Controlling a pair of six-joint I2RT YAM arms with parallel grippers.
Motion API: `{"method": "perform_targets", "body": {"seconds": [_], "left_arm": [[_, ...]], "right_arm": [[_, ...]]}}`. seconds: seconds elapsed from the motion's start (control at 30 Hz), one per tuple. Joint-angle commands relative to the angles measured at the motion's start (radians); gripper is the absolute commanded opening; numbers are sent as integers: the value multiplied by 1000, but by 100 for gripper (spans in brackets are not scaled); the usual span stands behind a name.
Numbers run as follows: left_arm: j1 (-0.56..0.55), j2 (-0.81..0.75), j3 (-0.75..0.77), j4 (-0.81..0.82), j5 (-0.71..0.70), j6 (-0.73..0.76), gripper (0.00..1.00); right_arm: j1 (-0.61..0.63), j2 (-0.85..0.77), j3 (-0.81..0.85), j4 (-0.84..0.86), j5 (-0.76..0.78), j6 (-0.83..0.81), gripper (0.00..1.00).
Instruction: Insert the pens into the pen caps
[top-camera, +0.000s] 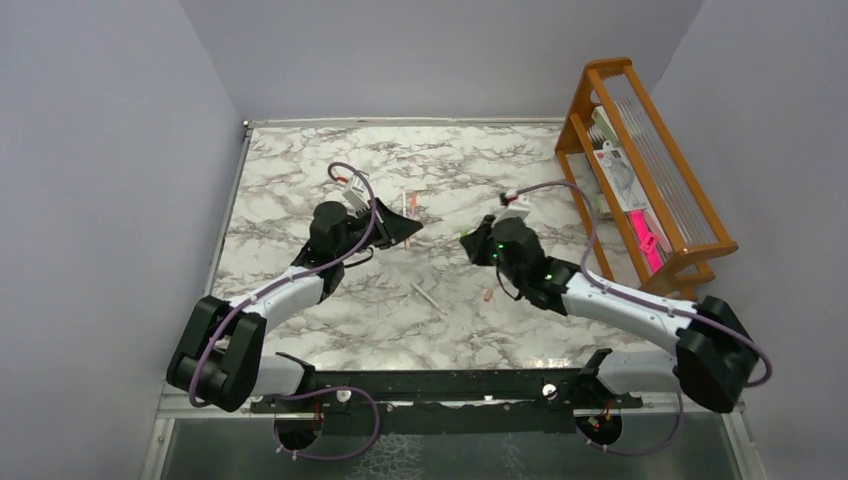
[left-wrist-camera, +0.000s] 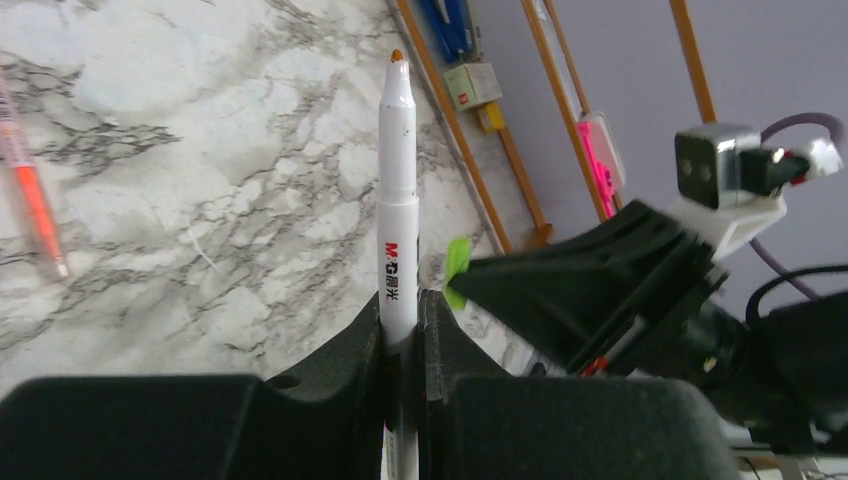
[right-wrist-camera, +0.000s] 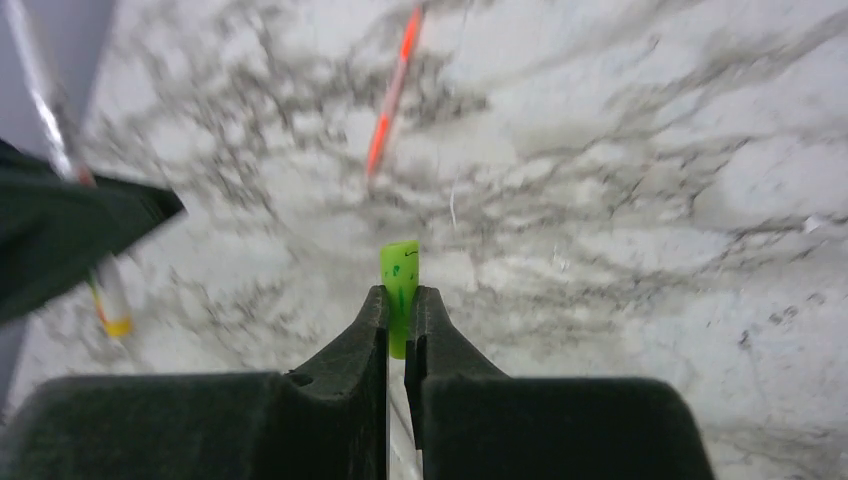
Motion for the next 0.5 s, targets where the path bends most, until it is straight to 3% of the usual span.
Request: {"method": "perform_targets", "body": {"seconds": [0.0, 0.23, 0.47], "left_arm": [[-64, -27, 0, 99, 73, -46, 0], [-229, -2, 52, 113, 41, 37, 0], [-276, 9, 84, 120, 31, 65, 0]], "right_arm": [[-95, -156, -107, 379, -76, -23, 1], [-112, -222, -45, 514, -196, -135, 1], [-115, -241, -26, 546, -278, -127, 1]]}}
